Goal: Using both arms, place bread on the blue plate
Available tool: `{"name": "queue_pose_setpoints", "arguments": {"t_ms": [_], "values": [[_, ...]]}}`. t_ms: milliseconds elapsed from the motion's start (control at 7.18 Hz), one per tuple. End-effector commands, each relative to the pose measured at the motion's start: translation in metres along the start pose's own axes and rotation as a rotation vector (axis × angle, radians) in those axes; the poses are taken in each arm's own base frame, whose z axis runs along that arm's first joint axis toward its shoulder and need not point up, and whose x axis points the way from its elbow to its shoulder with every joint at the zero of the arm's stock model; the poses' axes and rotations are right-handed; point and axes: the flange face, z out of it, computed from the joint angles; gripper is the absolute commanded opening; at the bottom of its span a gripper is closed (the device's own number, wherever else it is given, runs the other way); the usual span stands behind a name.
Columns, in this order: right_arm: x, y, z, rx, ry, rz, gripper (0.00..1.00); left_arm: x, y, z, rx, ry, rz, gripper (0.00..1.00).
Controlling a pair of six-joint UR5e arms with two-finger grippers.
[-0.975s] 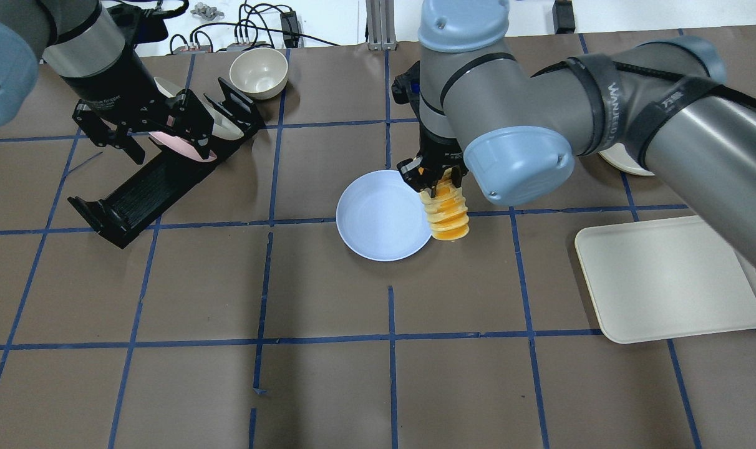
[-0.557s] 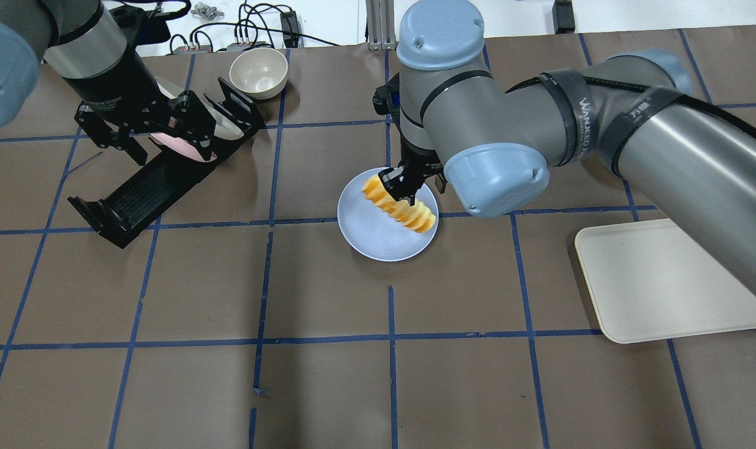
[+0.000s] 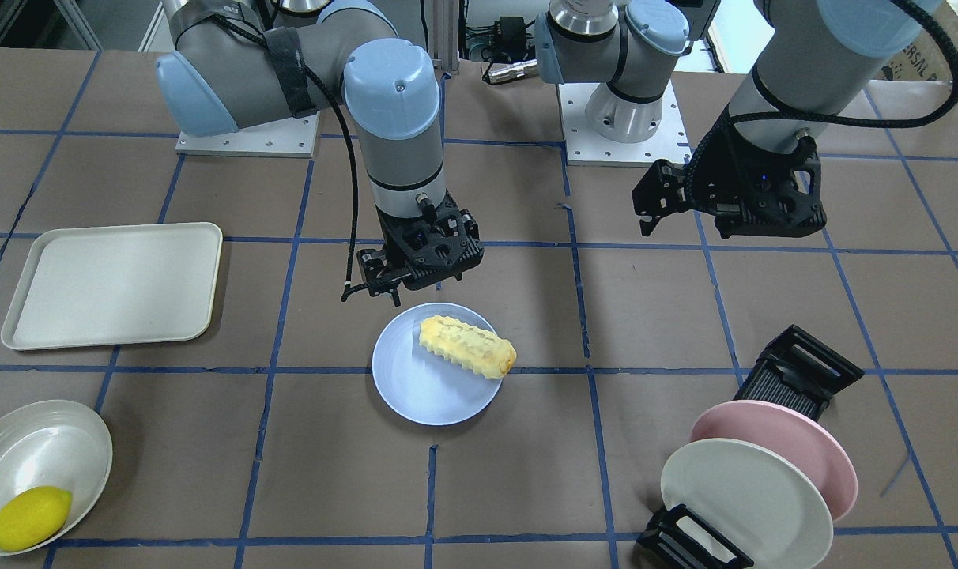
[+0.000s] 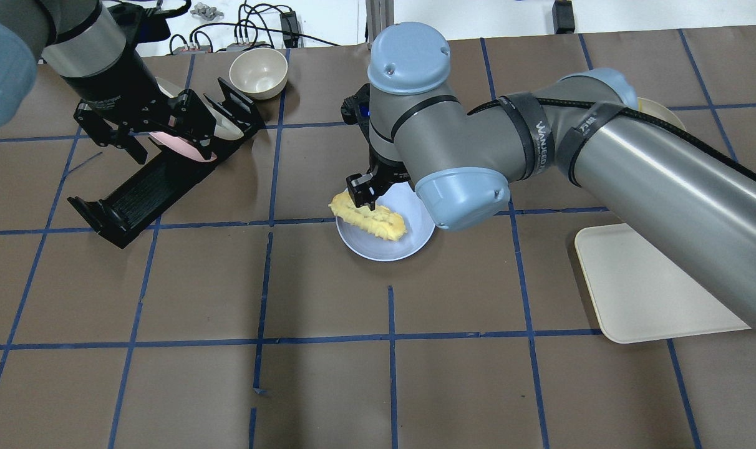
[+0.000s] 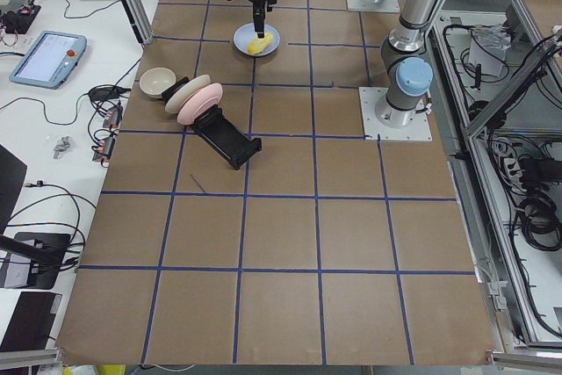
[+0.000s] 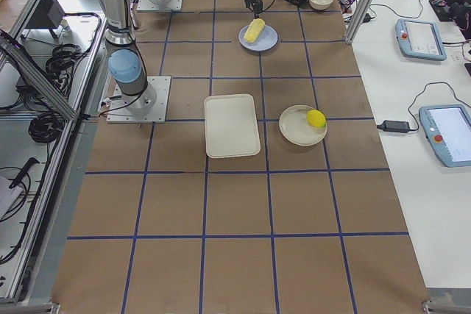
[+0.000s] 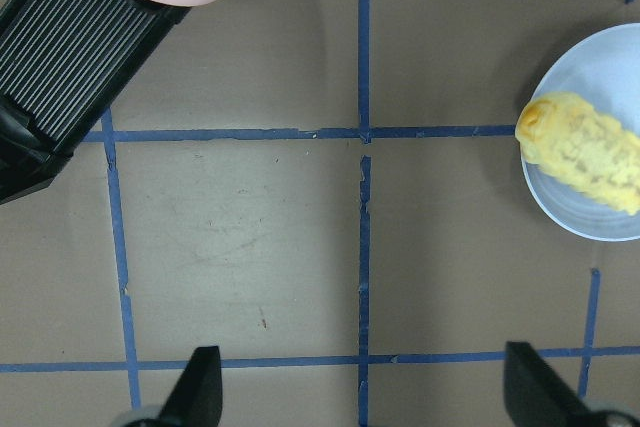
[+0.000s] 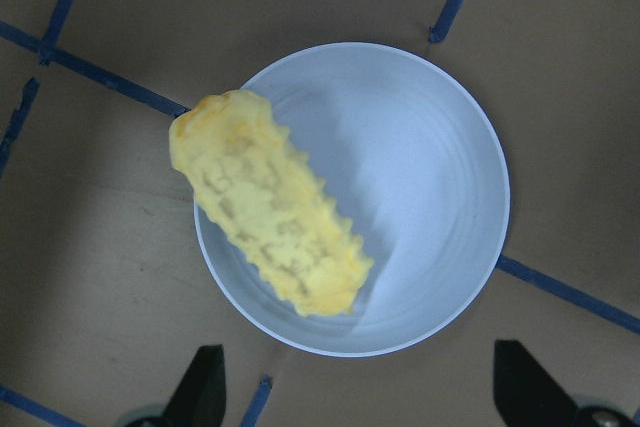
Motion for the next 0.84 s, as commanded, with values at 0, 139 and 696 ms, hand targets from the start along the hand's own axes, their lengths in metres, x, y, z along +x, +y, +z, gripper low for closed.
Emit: {"name": "queue_pose_setpoints", "arguments": {"t_ms": [0,139,696], "values": [[0.049,0.002,-0.021,0.018,0.055,-0.030,1.00,0.000,-0.001,0.002,-0.004,-0.001,-0.006,1.00],[0.084,0.007,-0.040,0.037,0.064,0.030,1.00,0.000,-0.001,0.000,0.000,-0.001,-0.006,1.00],[0.198,0.041,-0.080,-0.156,0.036,0.251,1.00,0.003,0.003,-0.013,0.026,-0.007,0.000,1.00]]}}
